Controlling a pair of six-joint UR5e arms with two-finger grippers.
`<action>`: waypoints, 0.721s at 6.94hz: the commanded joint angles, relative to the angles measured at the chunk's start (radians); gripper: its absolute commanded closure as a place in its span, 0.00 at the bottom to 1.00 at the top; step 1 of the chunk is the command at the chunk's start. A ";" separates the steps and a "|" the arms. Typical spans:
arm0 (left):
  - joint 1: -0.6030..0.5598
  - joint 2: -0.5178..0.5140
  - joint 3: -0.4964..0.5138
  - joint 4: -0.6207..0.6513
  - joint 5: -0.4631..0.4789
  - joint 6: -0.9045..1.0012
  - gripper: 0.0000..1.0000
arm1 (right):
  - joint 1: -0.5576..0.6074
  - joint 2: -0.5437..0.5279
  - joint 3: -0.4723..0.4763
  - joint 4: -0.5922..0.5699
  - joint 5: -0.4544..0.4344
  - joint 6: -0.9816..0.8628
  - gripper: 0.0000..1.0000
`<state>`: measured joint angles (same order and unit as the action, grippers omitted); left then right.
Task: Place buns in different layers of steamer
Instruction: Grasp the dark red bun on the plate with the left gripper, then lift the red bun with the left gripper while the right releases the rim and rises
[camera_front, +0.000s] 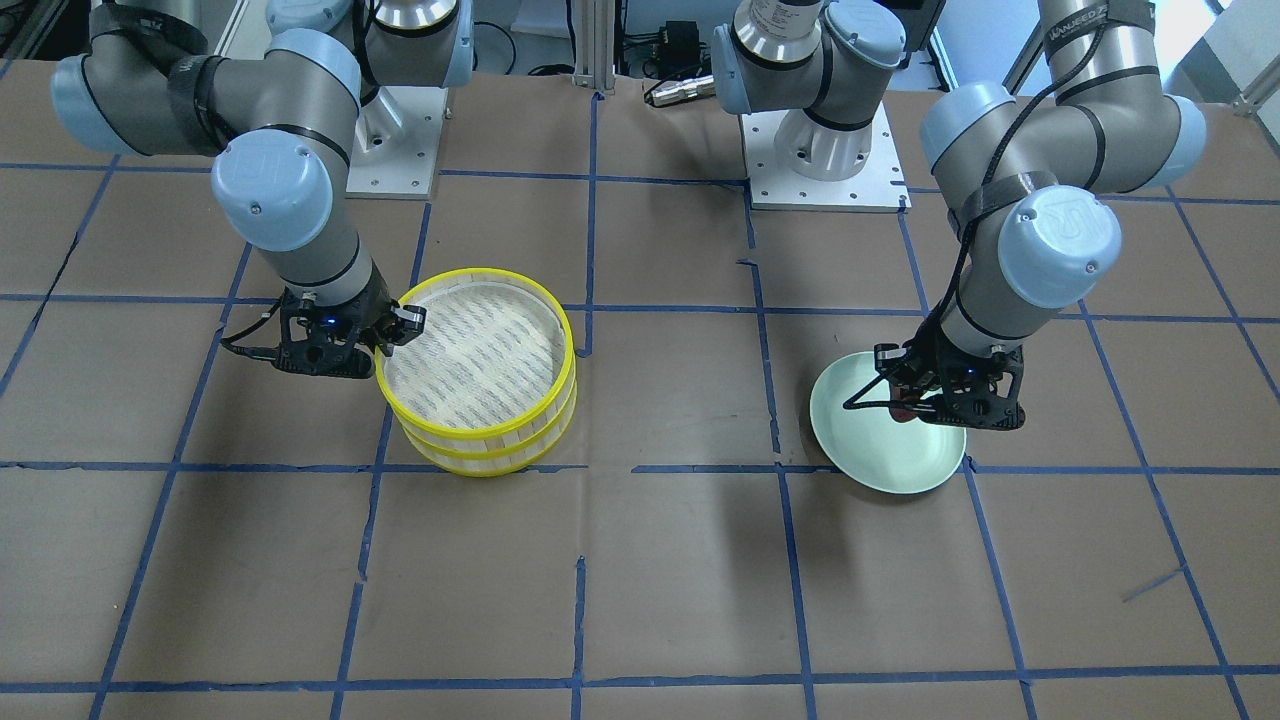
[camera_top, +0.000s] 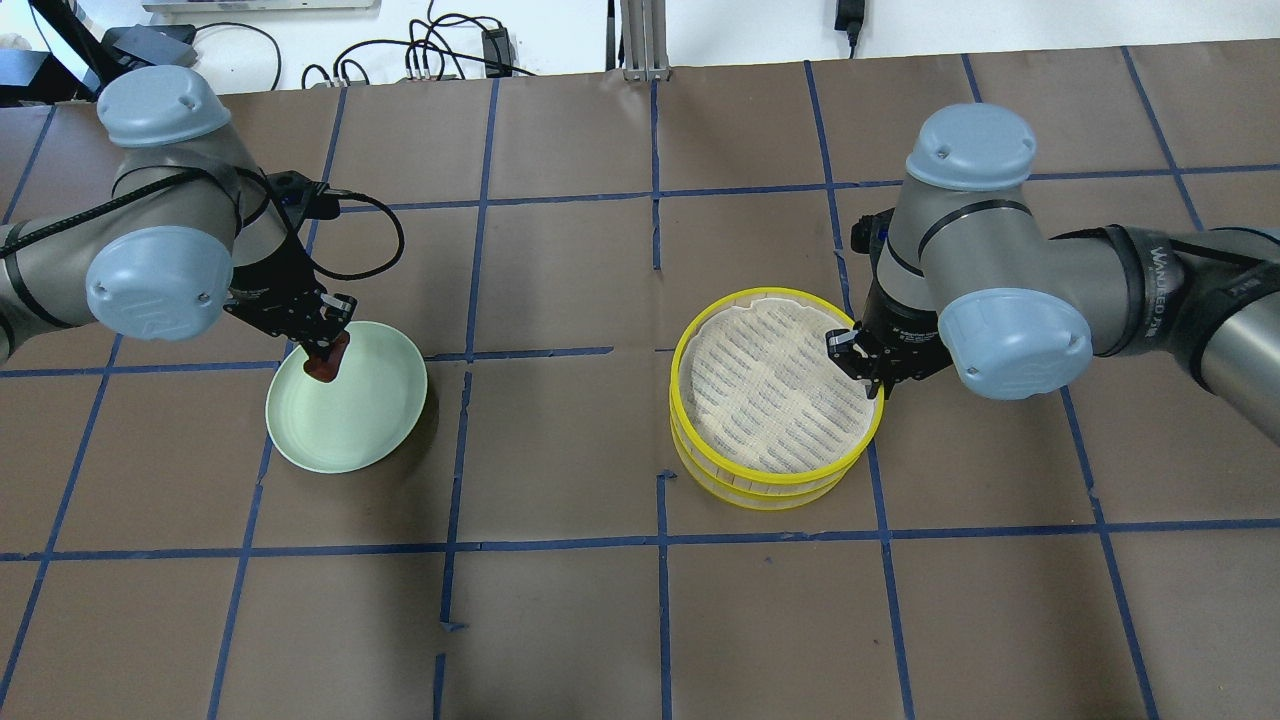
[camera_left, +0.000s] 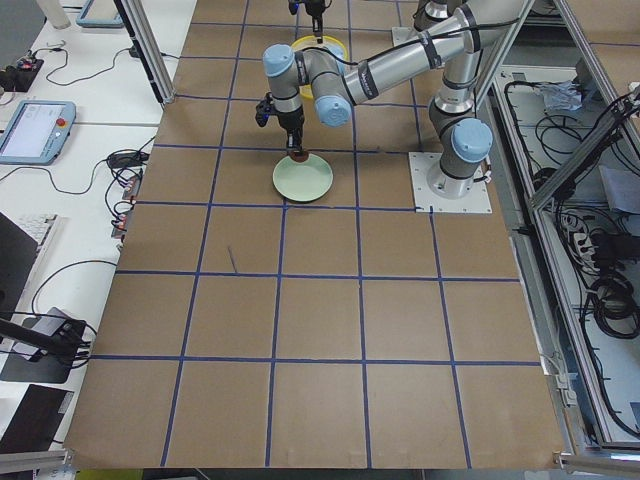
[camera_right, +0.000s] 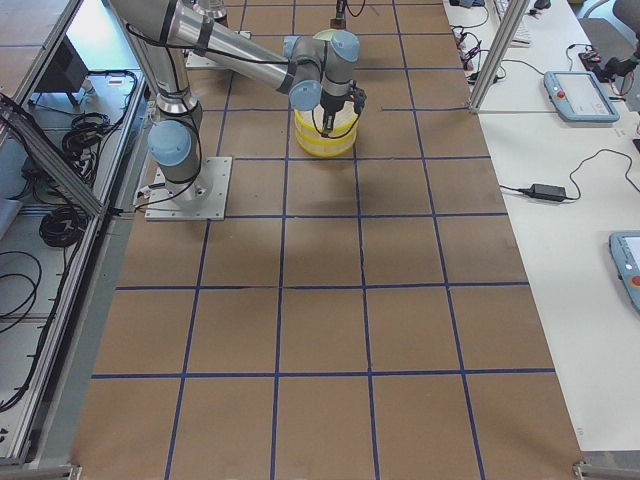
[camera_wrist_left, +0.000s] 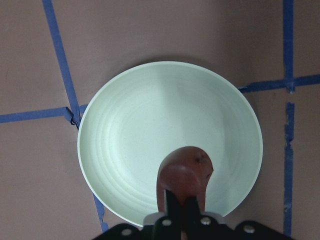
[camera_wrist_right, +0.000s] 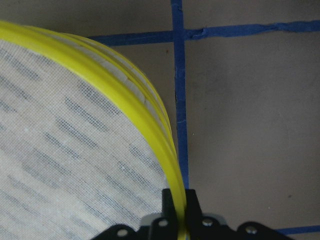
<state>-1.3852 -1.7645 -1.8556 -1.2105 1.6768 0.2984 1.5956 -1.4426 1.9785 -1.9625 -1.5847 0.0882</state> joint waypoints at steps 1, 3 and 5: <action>-0.003 0.000 0.009 -0.003 0.001 -0.008 0.93 | 0.000 -0.001 -0.006 0.001 -0.004 -0.007 0.00; -0.129 0.006 0.114 -0.119 0.003 -0.194 0.93 | -0.012 -0.010 -0.083 0.039 0.000 -0.022 0.00; -0.391 0.023 0.196 -0.199 -0.061 -0.423 0.93 | -0.084 -0.015 -0.229 0.233 0.000 -0.041 0.00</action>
<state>-1.6275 -1.7514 -1.7019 -1.3751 1.6586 -0.0044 1.5570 -1.4551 1.8329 -1.8223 -1.5857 0.0567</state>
